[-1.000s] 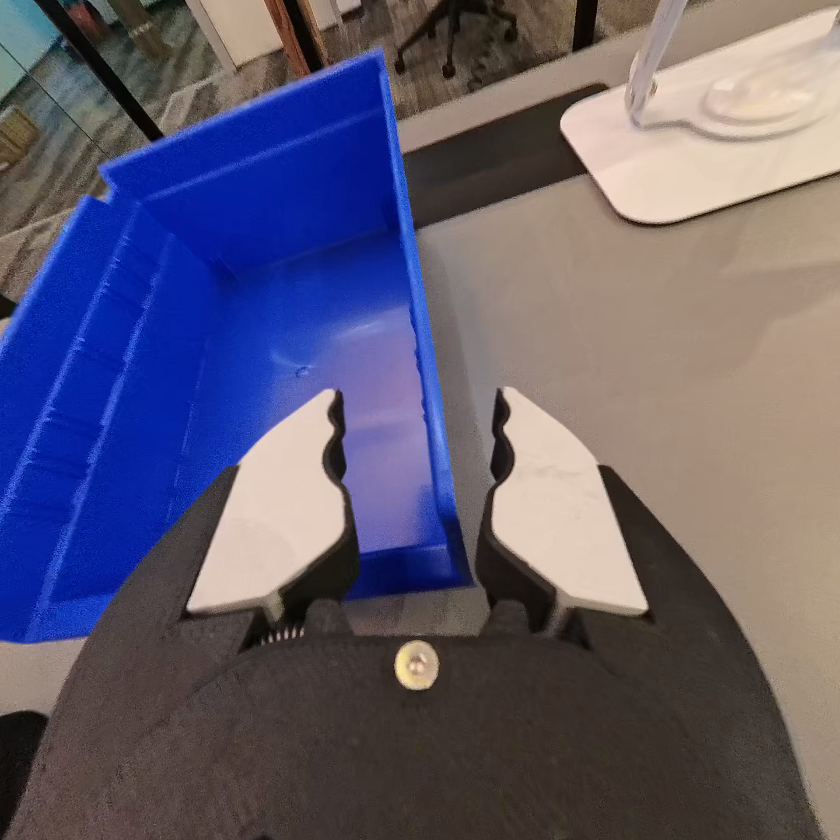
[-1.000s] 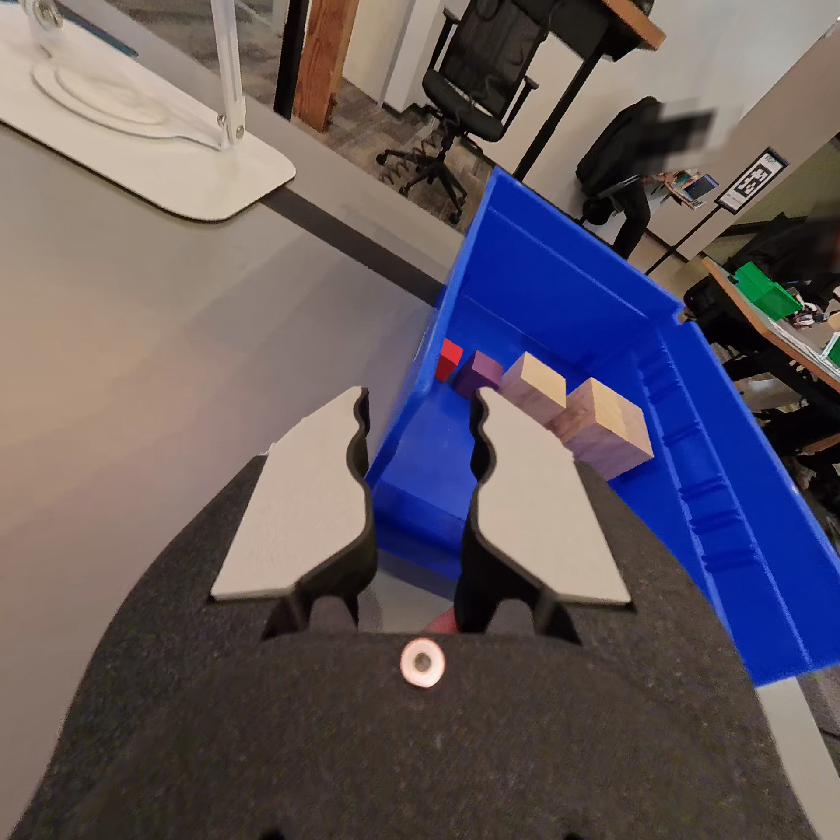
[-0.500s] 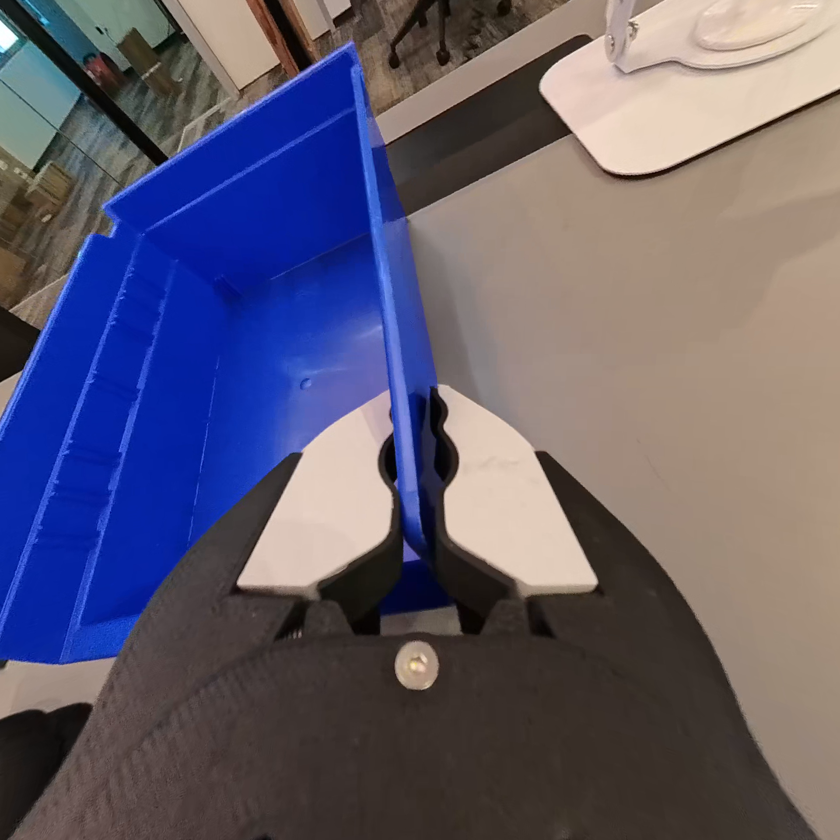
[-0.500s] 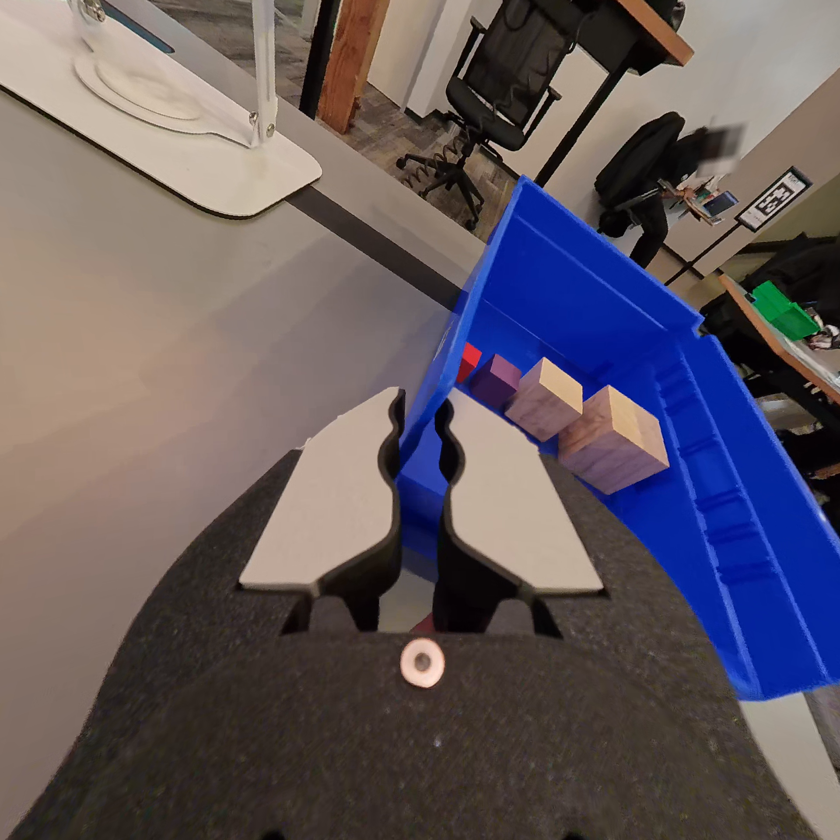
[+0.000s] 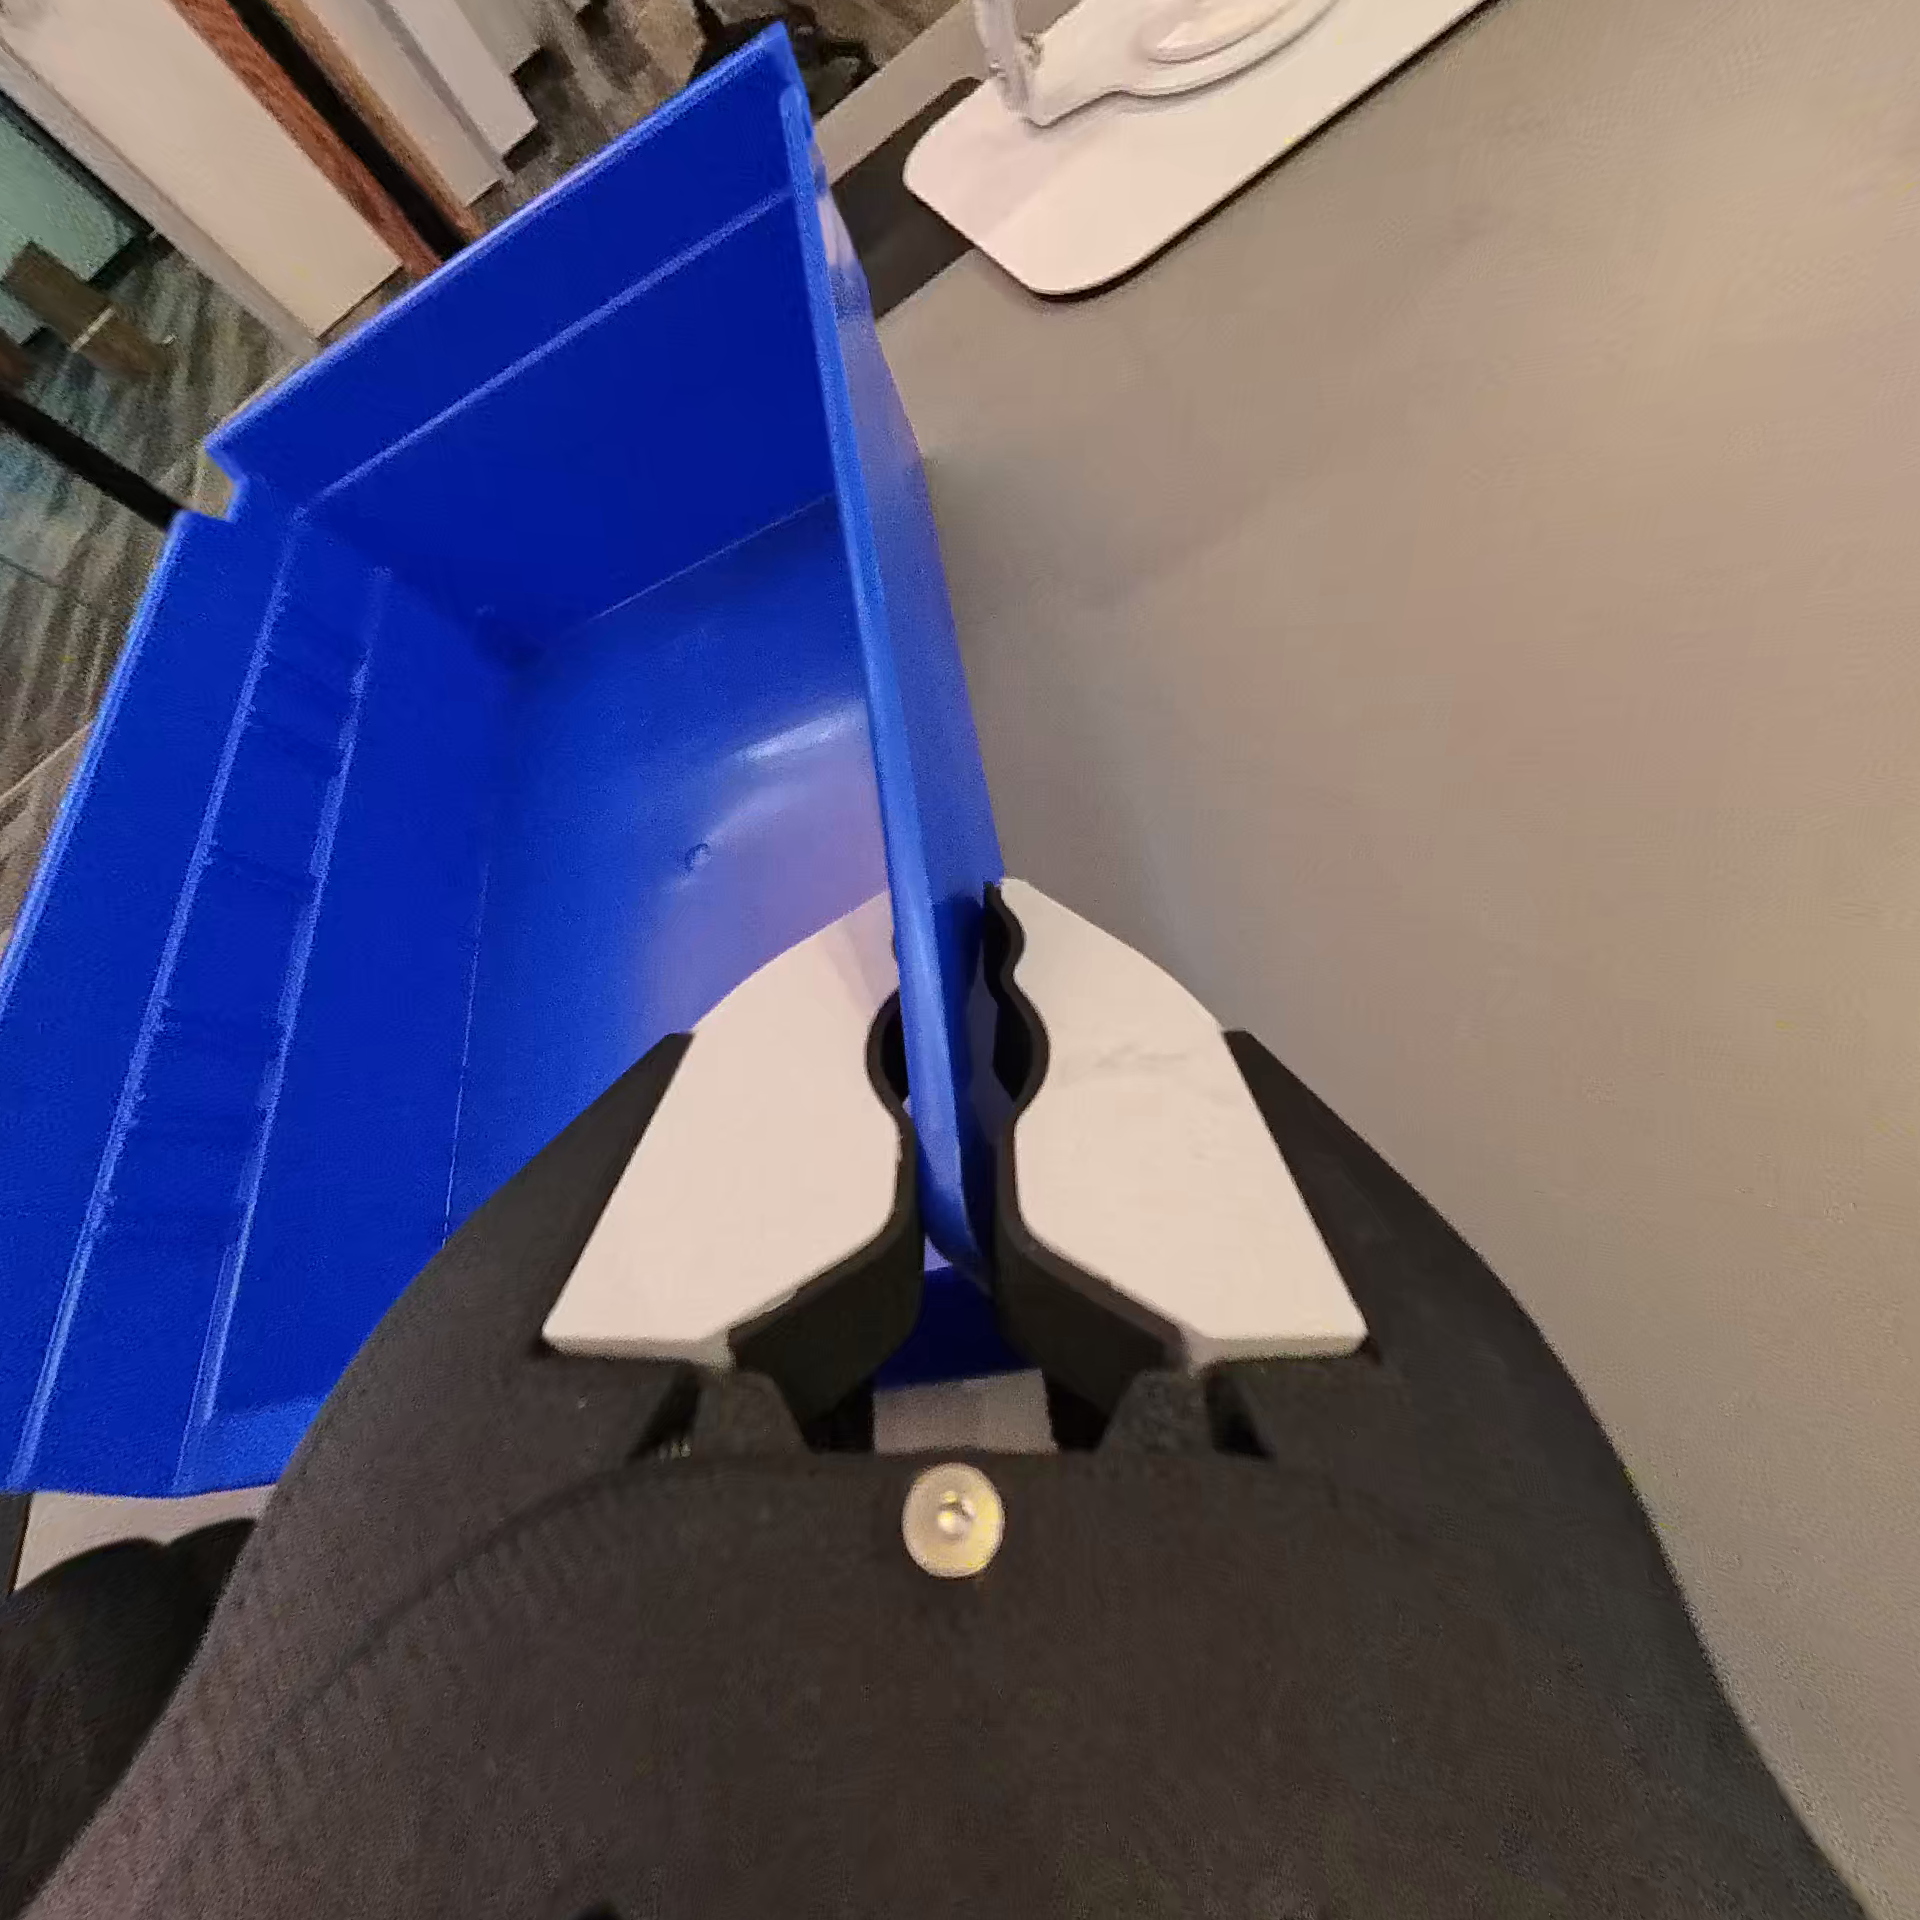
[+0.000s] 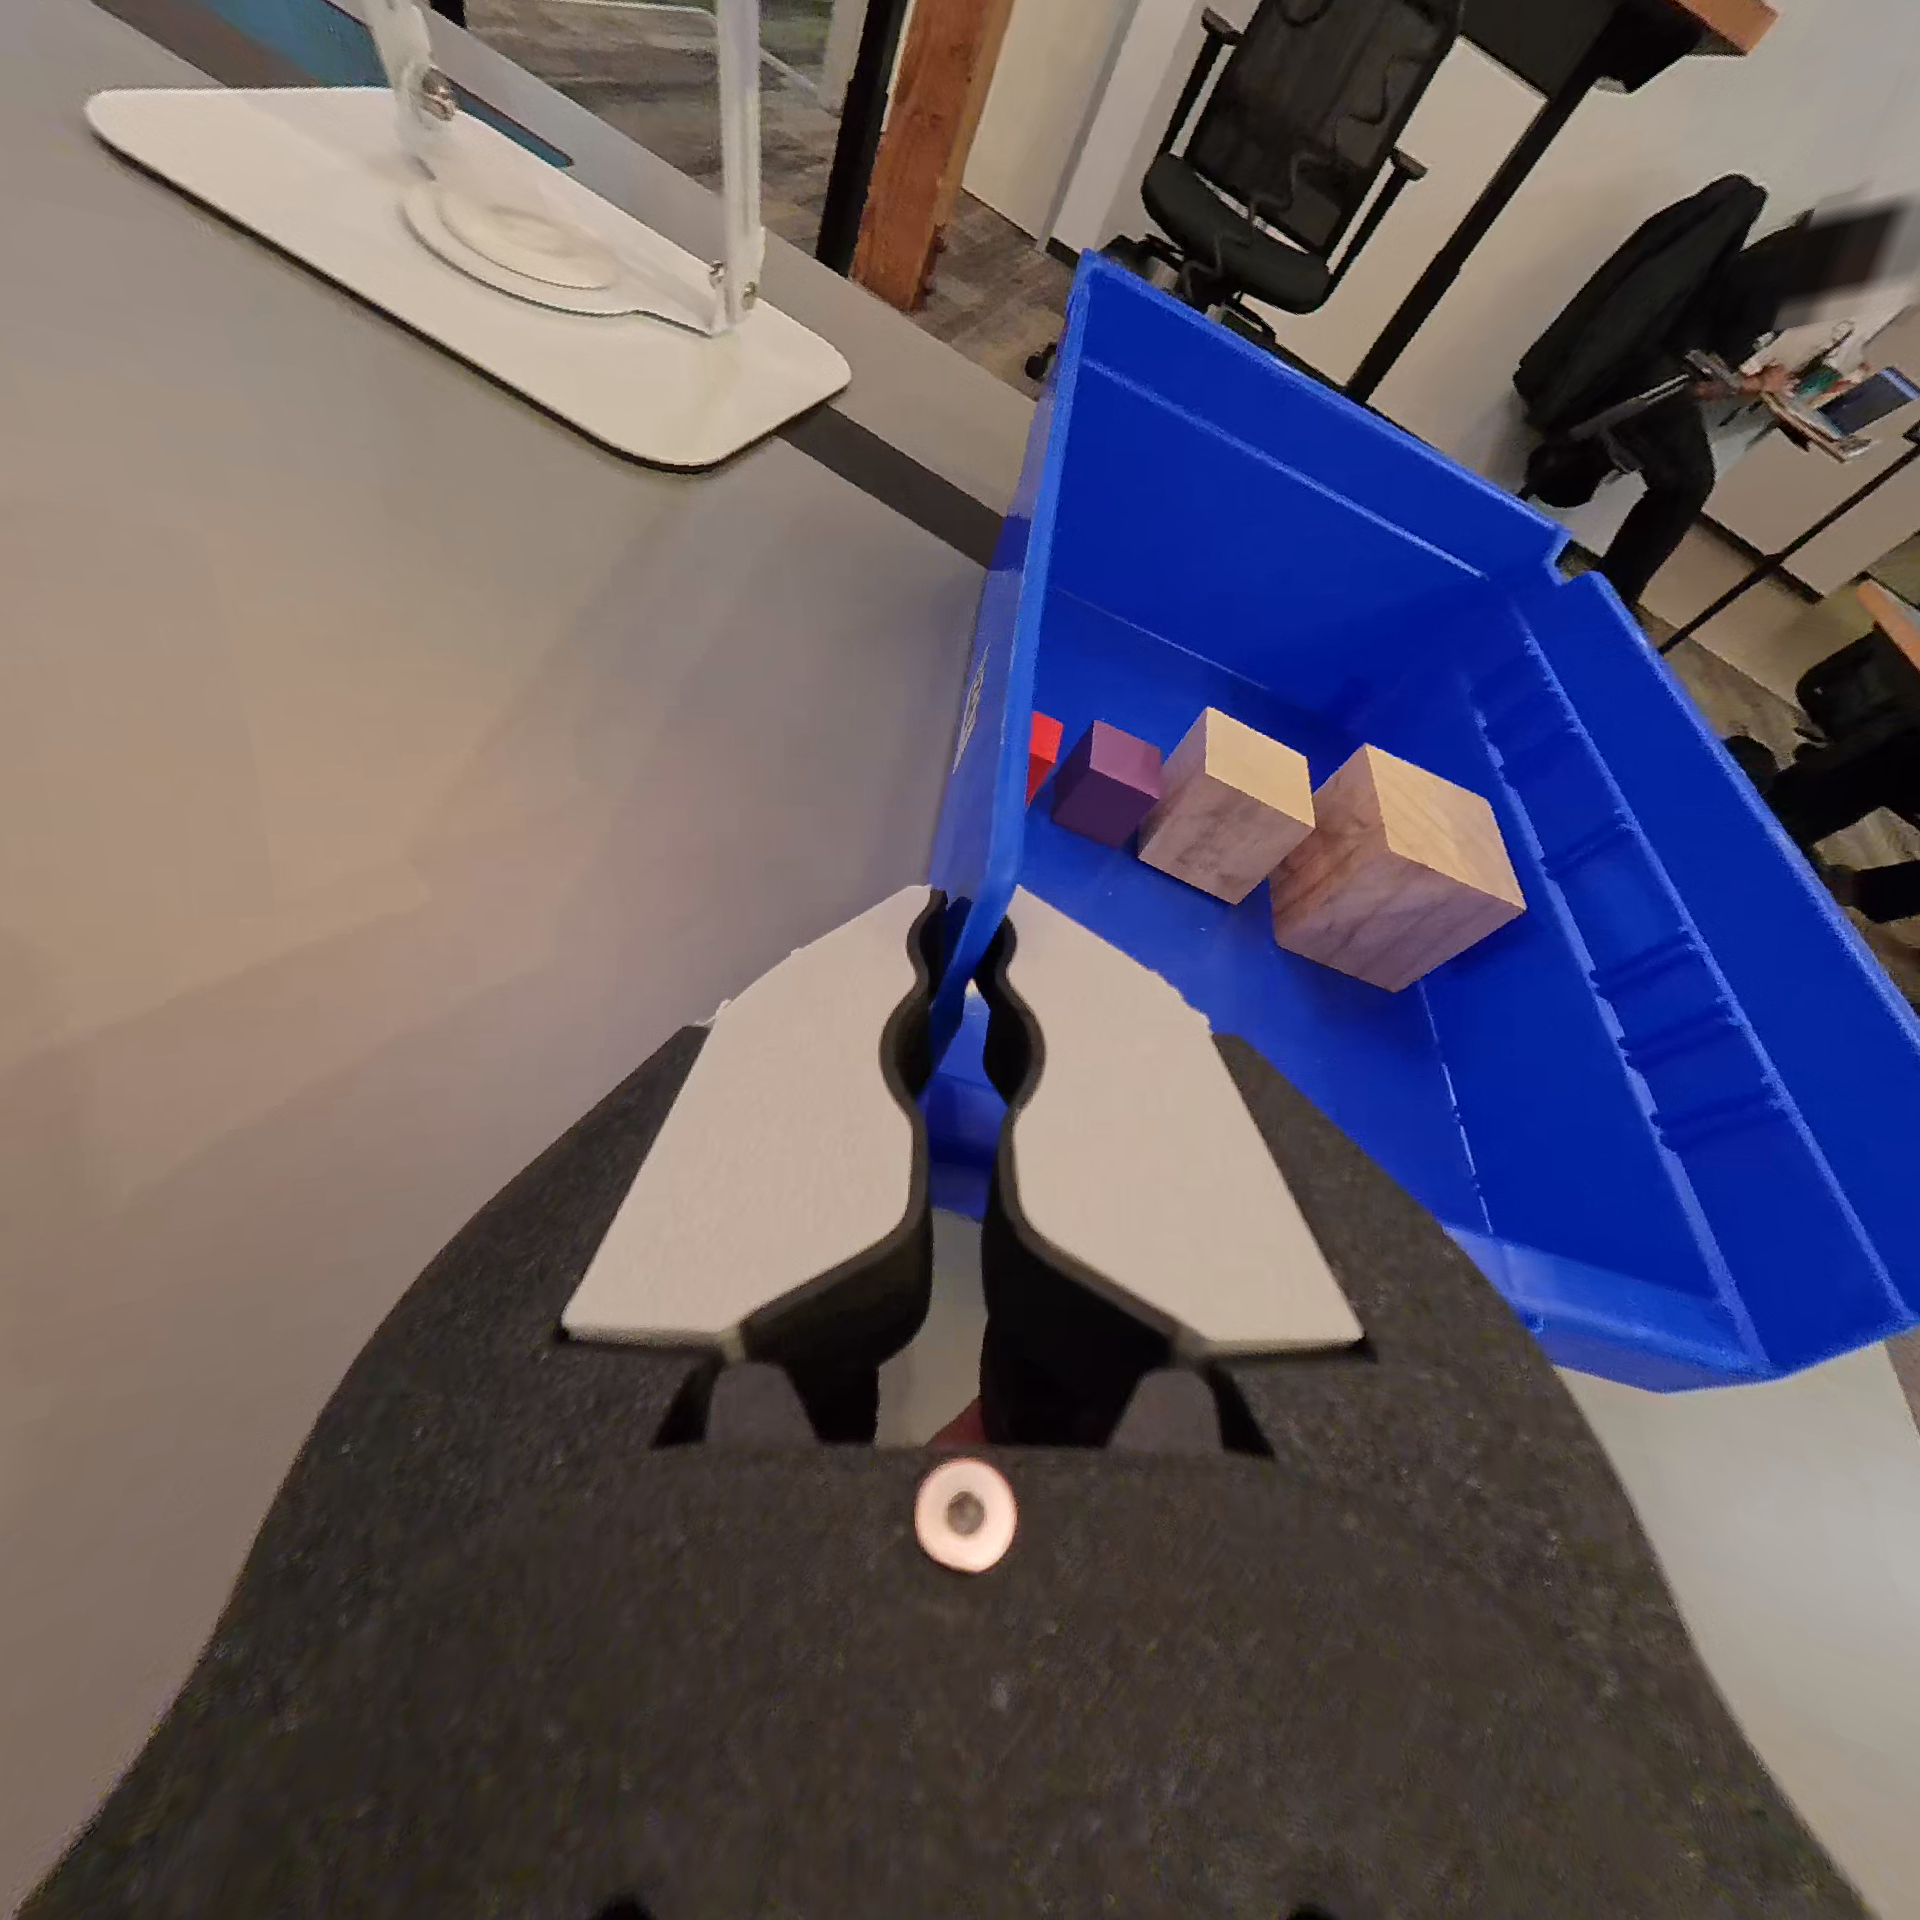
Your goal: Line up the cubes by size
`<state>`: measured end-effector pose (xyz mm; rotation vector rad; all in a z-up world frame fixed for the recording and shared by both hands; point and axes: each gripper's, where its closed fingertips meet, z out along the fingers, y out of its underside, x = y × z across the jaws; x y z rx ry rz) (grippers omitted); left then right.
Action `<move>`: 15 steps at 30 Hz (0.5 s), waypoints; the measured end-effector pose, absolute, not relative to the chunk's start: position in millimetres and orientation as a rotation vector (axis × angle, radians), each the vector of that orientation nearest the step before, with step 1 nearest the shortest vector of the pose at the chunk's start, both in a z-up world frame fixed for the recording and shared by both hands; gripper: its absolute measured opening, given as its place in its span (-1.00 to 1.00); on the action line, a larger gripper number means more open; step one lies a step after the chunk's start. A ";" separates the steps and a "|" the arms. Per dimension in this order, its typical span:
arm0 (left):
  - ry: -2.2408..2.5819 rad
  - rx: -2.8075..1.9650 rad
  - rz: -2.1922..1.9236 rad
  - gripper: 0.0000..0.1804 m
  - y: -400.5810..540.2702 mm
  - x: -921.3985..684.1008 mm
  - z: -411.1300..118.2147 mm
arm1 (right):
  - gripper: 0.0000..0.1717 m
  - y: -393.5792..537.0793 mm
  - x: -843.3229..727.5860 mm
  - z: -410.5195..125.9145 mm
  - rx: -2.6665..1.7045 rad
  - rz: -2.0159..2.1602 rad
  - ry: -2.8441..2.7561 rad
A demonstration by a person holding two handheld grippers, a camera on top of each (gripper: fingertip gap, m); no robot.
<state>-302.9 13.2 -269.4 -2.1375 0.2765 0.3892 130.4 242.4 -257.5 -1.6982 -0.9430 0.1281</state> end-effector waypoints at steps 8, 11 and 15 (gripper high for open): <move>0.391 -2.164 0.274 -0.92 -43.5 -276.1 -270.5 | -0.96 203.7 134.6 -257.6 -1.669 0.242 -1.019; 0.450 -2.167 0.218 -0.92 -63.3 -262.9 -270.8 | -0.96 188.7 134.4 -257.7 -1.653 0.288 -1.062; 0.537 -2.168 0.140 -0.93 -86.9 -245.9 -271.0 | -0.96 171.9 134.8 -257.7 -1.631 0.324 -1.112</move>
